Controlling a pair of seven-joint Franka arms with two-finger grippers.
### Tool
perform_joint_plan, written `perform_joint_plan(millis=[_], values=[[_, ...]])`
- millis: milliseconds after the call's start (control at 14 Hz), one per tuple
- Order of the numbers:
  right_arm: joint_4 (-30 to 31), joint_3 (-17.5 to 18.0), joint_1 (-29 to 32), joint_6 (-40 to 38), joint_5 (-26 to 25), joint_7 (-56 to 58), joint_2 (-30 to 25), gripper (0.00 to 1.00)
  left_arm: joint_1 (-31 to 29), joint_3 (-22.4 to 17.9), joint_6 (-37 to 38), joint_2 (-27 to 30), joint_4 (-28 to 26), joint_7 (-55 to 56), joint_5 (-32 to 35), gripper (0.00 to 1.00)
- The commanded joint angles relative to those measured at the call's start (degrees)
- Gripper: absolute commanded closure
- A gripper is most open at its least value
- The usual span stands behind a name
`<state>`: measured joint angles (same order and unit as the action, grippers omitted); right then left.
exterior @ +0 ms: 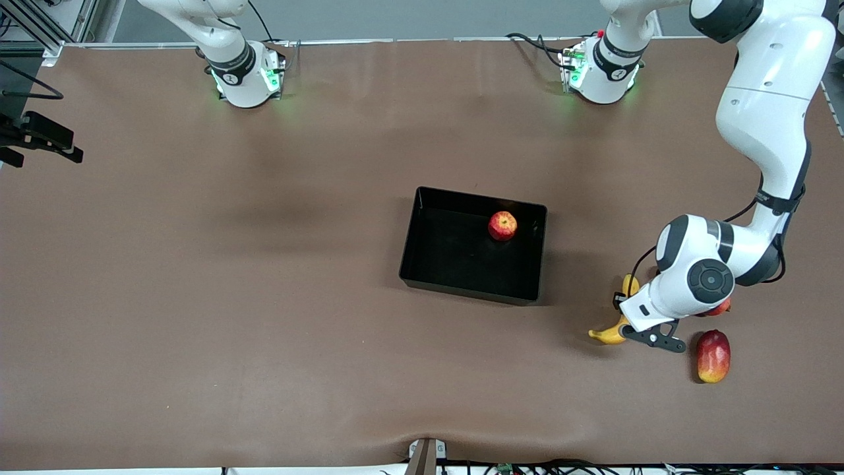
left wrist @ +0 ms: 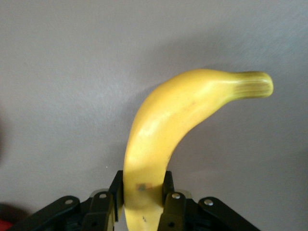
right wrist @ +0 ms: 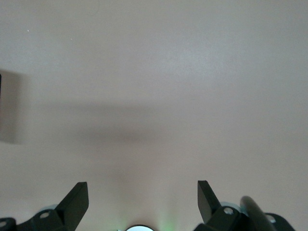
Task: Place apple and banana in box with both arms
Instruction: 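Move the left gripper to the yellow banana and grasp it, then lift the banana and carry it over the box with the left gripper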
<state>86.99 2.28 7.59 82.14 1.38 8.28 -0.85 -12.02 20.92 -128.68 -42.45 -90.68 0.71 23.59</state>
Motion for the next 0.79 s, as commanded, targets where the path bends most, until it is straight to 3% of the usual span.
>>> perform_joint_plan(millis=[0,429,714], values=[[-0.6,0.1,-0.1,-0.8,-0.6,0.2,-0.2,0.0,0.3,3.5,4.6,5.3,-1.0,5.7,0.5,1.0],[-0.6,0.1,-0.1,-0.9,-0.5,0.2,-0.2,0.0,0.4,17.6,13.0,9.7,-0.4,22.7,0.6,1.0],[-0.6,0.2,-0.3,-0.9,-1.1,0.3,-0.3,0.0,1.0,24.2,14.0,10.6,-0.3,28.9,0.7,1.0]])
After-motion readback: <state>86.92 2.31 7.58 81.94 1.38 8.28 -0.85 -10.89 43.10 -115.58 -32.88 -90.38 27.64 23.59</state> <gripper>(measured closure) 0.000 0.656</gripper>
